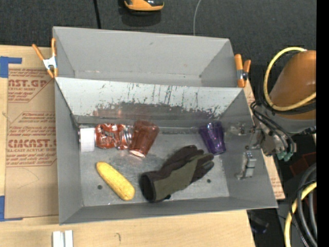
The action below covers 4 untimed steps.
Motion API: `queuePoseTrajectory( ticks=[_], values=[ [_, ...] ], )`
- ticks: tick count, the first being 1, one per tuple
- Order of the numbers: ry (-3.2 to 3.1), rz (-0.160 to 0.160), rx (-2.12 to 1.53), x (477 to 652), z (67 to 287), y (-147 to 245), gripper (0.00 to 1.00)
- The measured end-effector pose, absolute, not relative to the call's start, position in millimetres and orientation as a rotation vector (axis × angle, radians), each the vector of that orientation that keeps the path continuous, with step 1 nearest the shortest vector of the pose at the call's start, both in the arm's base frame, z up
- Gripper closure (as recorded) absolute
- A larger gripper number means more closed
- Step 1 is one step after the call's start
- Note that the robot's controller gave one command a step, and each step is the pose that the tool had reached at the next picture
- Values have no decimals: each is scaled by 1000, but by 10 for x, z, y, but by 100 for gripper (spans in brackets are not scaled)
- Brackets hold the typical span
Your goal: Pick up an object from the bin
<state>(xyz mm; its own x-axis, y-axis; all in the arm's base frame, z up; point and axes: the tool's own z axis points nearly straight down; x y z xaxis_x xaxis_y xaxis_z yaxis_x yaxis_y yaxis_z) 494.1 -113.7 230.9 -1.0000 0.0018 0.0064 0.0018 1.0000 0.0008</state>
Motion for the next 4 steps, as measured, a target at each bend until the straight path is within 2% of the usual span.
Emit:
queuePoseTrajectory(
  ticks=[1,2,3,4],
  values=[
    [-3143,1,0,4958,2350,-1133,0],
    [-3147,4,113,5005,2083,-1065,0],
    [-3144,1,148,4896,1412,-861,0],
    [-3143,-1,1,5014,829,-595,100]
  ],
)
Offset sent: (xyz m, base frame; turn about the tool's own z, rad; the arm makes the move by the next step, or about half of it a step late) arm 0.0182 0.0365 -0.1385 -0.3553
